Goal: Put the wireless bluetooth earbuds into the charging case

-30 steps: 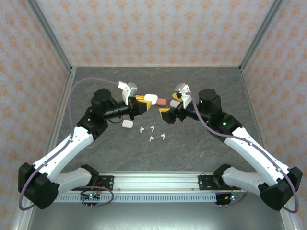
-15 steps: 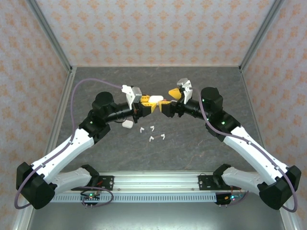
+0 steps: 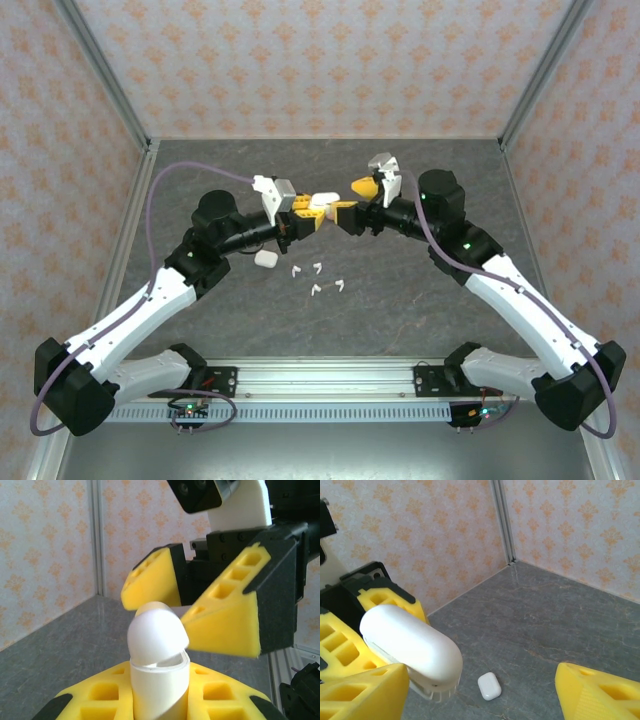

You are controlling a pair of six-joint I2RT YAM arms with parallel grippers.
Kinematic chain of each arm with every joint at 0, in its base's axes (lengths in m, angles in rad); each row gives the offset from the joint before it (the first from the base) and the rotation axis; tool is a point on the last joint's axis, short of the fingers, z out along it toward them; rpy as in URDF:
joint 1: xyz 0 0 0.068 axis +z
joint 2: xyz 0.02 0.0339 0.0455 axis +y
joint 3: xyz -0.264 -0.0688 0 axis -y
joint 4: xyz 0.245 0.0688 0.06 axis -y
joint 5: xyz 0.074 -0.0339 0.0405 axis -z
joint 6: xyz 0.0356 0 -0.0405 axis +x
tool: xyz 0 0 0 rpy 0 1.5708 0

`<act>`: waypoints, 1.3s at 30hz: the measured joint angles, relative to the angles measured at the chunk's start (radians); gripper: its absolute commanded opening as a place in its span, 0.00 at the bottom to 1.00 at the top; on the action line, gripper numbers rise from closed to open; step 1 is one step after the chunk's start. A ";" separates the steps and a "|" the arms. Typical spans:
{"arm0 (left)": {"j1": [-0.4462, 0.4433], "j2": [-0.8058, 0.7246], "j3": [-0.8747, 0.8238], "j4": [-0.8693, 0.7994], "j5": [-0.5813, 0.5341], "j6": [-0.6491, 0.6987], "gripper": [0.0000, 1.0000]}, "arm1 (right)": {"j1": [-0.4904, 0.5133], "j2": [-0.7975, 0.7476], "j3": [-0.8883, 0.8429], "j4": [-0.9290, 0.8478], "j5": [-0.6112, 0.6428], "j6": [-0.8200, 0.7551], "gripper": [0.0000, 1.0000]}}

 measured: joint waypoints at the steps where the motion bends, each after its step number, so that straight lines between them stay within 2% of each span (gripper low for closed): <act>1: 0.000 0.001 0.000 -0.001 0.004 0.000 0.00 | -0.004 0.001 0.008 -0.001 0.003 -0.002 0.77; 18: -0.006 0.002 0.000 -0.008 0.013 0.014 0.00 | -0.017 0.012 0.050 -0.059 0.040 -0.032 0.77; 21: -0.006 -0.003 -0.007 -0.009 -0.007 0.023 0.00 | -0.017 -0.011 0.050 -0.090 0.076 -0.031 0.84; 24: -0.006 -0.027 -0.032 -0.019 -0.029 0.026 0.00 | -0.017 -0.034 0.050 -0.115 0.130 -0.021 1.00; 34: -0.006 -0.142 -0.098 -0.084 -0.085 0.025 0.00 | -0.017 -0.093 -0.013 -0.149 0.339 0.077 0.99; 39: -0.006 -0.192 -0.123 -0.122 -0.108 0.025 0.00 | -0.017 -0.056 -0.038 -0.209 0.383 0.143 0.98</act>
